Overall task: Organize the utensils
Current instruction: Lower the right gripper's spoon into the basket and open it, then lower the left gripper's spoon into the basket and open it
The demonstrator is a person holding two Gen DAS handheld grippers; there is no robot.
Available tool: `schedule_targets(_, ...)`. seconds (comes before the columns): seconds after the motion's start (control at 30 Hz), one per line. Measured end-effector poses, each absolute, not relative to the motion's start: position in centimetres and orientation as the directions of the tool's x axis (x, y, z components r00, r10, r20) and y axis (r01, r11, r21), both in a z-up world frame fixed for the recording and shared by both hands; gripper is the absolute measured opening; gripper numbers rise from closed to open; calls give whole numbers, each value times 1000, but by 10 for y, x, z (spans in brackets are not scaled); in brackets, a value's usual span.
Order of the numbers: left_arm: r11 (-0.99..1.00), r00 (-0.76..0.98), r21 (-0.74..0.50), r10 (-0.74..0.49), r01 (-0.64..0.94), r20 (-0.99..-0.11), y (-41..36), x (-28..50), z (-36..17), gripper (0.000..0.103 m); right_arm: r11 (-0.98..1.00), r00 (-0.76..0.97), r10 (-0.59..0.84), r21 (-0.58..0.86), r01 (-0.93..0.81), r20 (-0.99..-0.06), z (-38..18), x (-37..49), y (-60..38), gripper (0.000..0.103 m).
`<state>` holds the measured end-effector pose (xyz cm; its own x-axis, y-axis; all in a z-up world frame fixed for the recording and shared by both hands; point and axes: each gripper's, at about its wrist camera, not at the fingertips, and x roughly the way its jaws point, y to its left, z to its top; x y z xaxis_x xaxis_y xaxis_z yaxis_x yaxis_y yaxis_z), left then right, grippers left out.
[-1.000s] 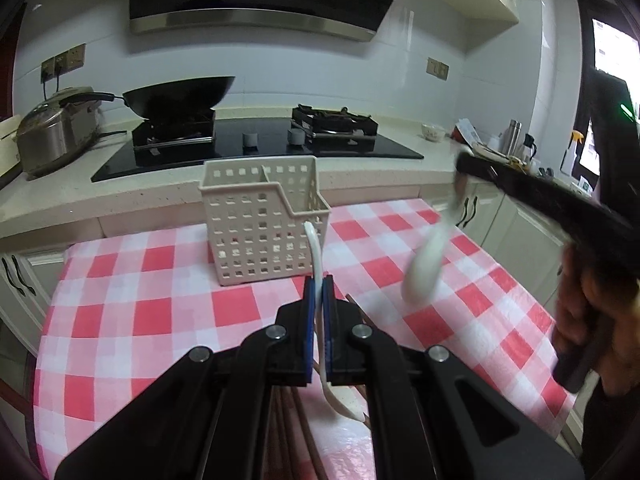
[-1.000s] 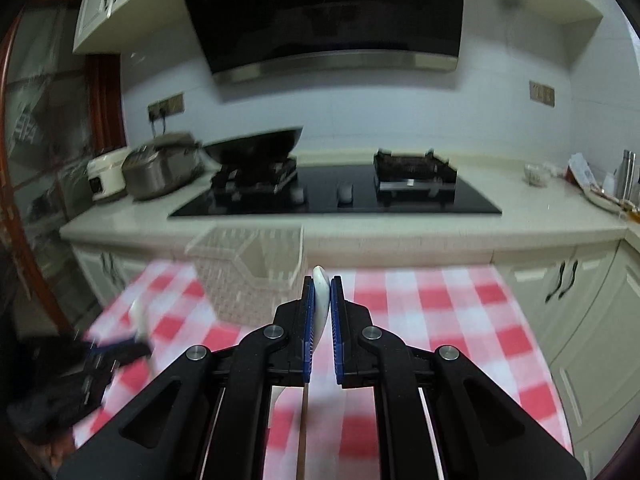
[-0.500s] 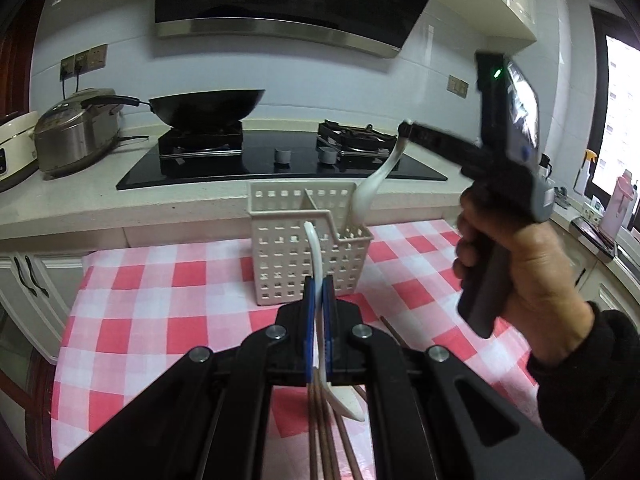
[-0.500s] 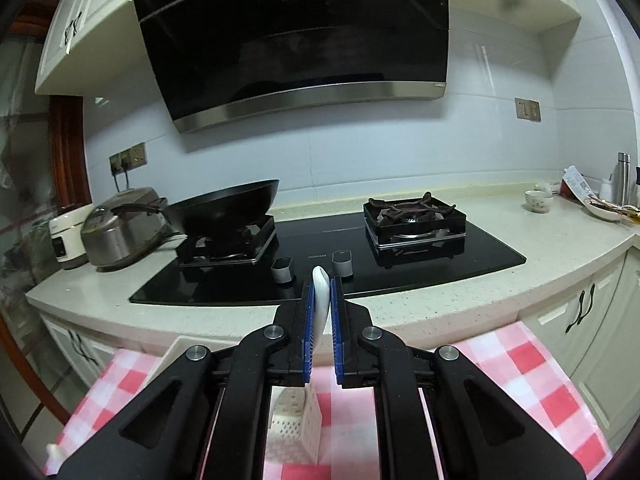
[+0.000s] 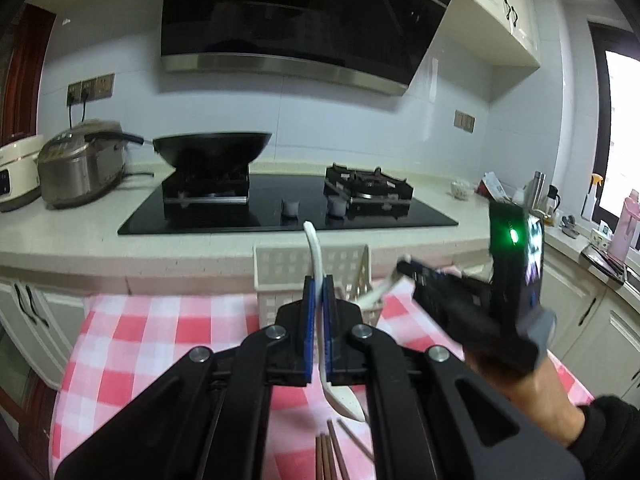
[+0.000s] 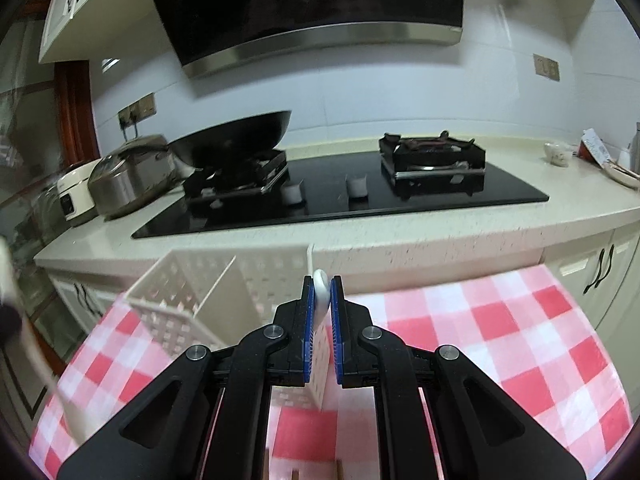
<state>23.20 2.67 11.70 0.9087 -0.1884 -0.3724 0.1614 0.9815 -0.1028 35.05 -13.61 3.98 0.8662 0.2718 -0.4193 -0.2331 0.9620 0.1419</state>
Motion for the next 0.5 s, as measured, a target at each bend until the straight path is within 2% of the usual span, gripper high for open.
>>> schedule_targets(0.13, 983, 918, -102, -177, 150, -355, 23, 246, 127, 4, 956, 850, 294, 134, -262, -438, 40, 352, -135, 9)
schedule_targets(0.2, 984, 921, -96, -173, 149, -348, 19, 253, 132, 4, 955, 846, 295, 137, -261, -443, 40, 355, -137, 13)
schedule_targets(0.27, 986, 926, -81, -167, 149, -338, 14, 257, 137, 4, 958, 841, 287, 136, -253, -459, 40, 359, -140, 27)
schedule_targets(0.3, 987, 928, -67, -162, 148, -334, 11, 260, 139, 4, 958, 838, 288, 140, -252, -464, 40, 360, -143, 42)
schedule_targets(0.33, 987, 930, -57, -160, 149, -332, 8, 261, 140, 4, 956, 837, 293, 144, -256, -462, 40, 360, -146, 49)
schedule_targets(0.5, 988, 937, -30, -152, 150, -316, -1, 277, 150, 4, 957, 850, 288, 156, -244, -442, 46, 353, -164, 50)
